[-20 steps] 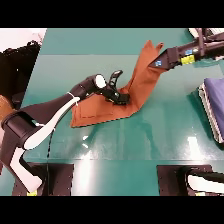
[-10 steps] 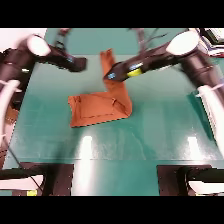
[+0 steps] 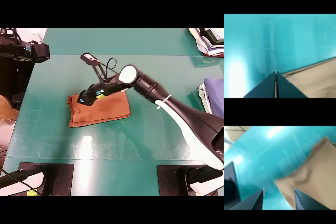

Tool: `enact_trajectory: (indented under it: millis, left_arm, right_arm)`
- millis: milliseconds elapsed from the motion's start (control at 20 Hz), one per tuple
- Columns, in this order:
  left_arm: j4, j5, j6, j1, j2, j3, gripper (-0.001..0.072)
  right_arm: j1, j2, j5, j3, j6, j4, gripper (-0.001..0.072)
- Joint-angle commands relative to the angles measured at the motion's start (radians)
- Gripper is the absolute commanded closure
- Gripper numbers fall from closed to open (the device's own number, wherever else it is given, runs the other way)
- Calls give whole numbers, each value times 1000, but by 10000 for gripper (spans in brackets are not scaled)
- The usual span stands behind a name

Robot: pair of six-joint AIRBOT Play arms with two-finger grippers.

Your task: Fold the shirts.

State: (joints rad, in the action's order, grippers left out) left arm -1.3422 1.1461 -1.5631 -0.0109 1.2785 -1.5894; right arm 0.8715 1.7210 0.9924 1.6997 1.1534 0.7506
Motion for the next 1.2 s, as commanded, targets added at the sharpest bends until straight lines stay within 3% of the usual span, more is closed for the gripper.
enact_trajectory:
  millis: [0, 100, 300, 500, 550, 900, 1100, 1150]
  left_arm:
    - [8, 44, 0, 11, -8, -1, 677]
    - [18, 64, 0, 11, -8, -1, 677]
    - [18, 70, 0, 11, -8, -1, 677]
    - [45, 56, 0, 11, -8, -1, 677]
    - [53, 51, 0, 11, -8, -1, 677]
    - [60, 37, 2, 11, -8, -1, 677]
    - [66, 35, 19, 11, -8, -1, 677]
    - [67, 37, 19, 11, -8, -1, 677]
  right_arm:
    - [-97, -27, 151, -4, 50, 149, 284]
    - [-198, -72, 200, -72, 84, 224, 284]
    - [-425, -166, 203, -315, 96, 226, 278]
    - [-593, -166, 188, -488, 96, 102, 107]
    - [-613, -148, 182, -510, 95, 42, 107]
    - [-517, 37, 101, -521, -13, -307, 117]
    - [-417, 117, 104, -430, -22, -330, 121]
    - [-394, 137, 107, -392, -22, -329, 162]
